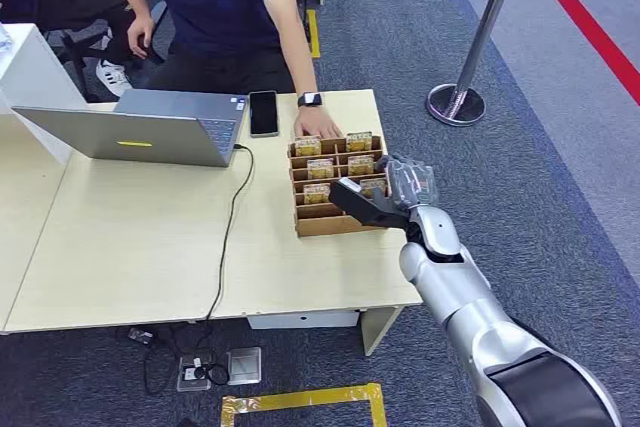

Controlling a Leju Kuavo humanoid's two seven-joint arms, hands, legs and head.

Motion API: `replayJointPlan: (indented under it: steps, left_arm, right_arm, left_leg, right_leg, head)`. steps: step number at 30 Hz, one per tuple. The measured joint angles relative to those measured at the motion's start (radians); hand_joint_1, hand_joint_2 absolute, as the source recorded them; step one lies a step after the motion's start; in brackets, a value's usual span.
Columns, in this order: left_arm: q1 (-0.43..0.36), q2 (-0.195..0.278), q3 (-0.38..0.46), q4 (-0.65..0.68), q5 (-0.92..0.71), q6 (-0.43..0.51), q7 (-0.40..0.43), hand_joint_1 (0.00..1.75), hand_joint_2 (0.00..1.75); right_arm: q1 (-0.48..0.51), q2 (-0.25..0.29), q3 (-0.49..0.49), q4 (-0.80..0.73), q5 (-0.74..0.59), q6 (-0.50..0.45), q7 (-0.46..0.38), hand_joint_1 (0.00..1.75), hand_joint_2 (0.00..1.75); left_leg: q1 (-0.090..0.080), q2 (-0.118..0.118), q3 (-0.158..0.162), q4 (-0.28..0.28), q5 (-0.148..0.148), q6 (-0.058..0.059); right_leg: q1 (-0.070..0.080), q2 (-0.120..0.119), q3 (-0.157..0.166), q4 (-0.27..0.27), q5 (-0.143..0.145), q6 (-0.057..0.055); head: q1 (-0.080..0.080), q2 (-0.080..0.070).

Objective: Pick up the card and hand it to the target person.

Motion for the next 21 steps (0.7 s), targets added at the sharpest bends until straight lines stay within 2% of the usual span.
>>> replayJointPlan:
  steps: [4,11,15,21]
  left_arm:
    - [-0.001,0.0,0.0,0.0,-0.001,-0.005,0.0,0.0,0.0]
    - [-0.007,0.0,-0.001,0.0,-0.001,-0.015,0.0,0.0,0.0]
    - [-0.01,0.0,-0.001,0.0,-0.001,-0.017,0.0,0.0,0.0]
    - [-0.01,0.0,0.0,0.0,0.0,-0.017,-0.001,0.0,0.0]
  right_arm:
    - [0.005,-0.002,-0.003,0.0,0.001,-0.002,0.002,1.04,1.75]
    - [0.01,-0.007,-0.009,0.006,0.023,-0.006,0.018,0.87,1.75]
    - [0.01,-0.008,-0.009,0.014,0.031,-0.009,0.022,0.68,1.75]
    - [0.009,-0.008,-0.009,0.031,0.036,-0.018,0.024,0.55,1.75]
  left_leg:
    - [0.0,0.0,0.0,0.0,0.0,0.0]
    - [0.0,0.0,0.0,0.0,0.0,0.0]
    - [0.0,0.0,0.0,0.0,0.0,0.0]
    - [0.0,0.0,0.0,0.0,0.0,0.0]
  right_leg:
    - [0.0,0.0,0.0,0.0,0.0,0.0]
    - [0.0,0.0,0.0,0.0,0.0,0.0]
    - [0.0,0.0,0.0,0.0,0.0,0.0]
    - [0.0,0.0,0.0,0.0,0.0,0.0]
  head:
    - [0.0,0.0]
    - [0.0,0.0]
    - [0.0,0.0]
    - [0.0,0.0]
